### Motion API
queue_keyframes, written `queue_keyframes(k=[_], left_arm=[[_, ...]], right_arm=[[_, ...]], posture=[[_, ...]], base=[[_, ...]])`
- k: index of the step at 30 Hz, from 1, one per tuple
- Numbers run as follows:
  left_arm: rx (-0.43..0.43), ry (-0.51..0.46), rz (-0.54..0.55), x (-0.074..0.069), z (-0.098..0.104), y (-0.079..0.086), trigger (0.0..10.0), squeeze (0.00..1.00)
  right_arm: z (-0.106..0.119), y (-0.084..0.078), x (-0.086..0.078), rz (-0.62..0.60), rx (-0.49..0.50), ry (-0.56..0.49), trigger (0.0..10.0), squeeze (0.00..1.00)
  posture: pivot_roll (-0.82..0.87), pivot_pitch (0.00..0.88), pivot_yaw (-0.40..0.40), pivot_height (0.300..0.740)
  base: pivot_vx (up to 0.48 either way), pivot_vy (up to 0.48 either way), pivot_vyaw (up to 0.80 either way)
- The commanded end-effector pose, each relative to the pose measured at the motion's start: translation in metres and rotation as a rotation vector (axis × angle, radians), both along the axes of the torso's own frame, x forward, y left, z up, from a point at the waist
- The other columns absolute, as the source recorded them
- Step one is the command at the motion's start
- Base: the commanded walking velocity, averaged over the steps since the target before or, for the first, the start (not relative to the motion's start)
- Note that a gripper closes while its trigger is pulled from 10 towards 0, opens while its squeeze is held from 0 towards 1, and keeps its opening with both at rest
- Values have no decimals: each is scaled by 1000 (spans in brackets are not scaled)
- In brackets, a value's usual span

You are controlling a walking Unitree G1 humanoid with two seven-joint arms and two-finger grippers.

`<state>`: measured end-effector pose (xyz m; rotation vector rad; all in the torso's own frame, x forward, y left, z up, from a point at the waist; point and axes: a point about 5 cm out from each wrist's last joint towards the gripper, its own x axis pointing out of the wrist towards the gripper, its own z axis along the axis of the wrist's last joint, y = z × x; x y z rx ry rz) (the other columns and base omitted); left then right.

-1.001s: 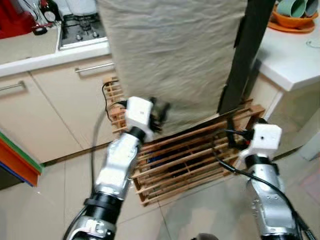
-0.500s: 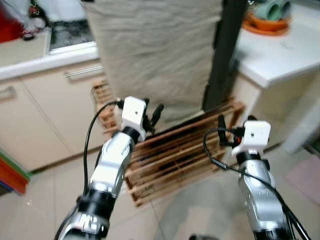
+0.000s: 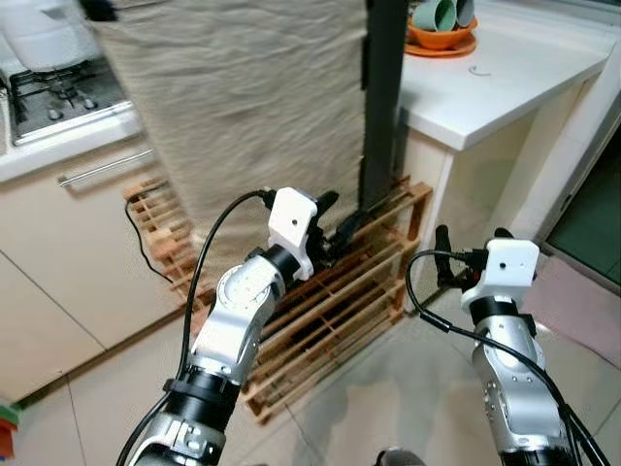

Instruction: Restocking fridge

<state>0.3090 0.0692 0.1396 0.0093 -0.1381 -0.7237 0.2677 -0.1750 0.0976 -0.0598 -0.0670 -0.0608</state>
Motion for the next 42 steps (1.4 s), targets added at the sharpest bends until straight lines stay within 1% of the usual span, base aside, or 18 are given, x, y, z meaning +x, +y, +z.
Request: queue_keyframes(k=[1, 3, 7, 18, 21, 23, 27, 38, 42], left_arm=[[5, -1, -9, 1, 1, -3, 10000, 0], [3, 23, -9, 4, 1, -4, 10000, 0], [-7, 31, -17, 5, 2, -5, 10000, 0], [-1, 27, -1, 8, 2, -2, 10000, 0], [-8, -3, -22, 7, 5, -4, 10000, 0], [-22, -15, -50, 4, 8, -8, 10000, 0], [-21, -29, -68, 4, 9, -13, 10000, 0], [-19, -35, -97, 3, 9, -14, 10000, 0], [-6, -27, -88, 4, 5, -11, 10000, 0]], right_arm=[[3, -3, -2, -5, -2, -14, 10000, 0], [3, -6, -3, -10, -7, -11, 10000, 0], [4, -8, -3, -16, -10, -14, 10000, 0], [5, -7, 1, -15, -9, -19, 10000, 0], [5, -7, 1, -14, -11, -20, 10000, 0], [5, -8, 1, -13, -13, -21, 10000, 0], [6, -8, 3, -12, -16, -23, 10000, 0], [6, -7, 4, -11, -16, -28, 10000, 0], [7, -9, 3, -27, -20, -40, 10000, 0]], posture=[[-189, 0, 68, 732], [-191, 0, 67, 732], [-192, 0, 65, 732], [-181, 0, 57, 732], [-182, 0, 55, 732], [-182, 0, 54, 732], [-185, 0, 54, 732], [-186, 0, 56, 732], [-188, 0, 58, 732]], base=[[0, 0, -600], [0, 0, -594], [0, 0, -595], [0, 0, -598], [0, 0, -598], [0, -396, -600], [0, -462, -597], [0, -455, -591], [0, -451, -584]])
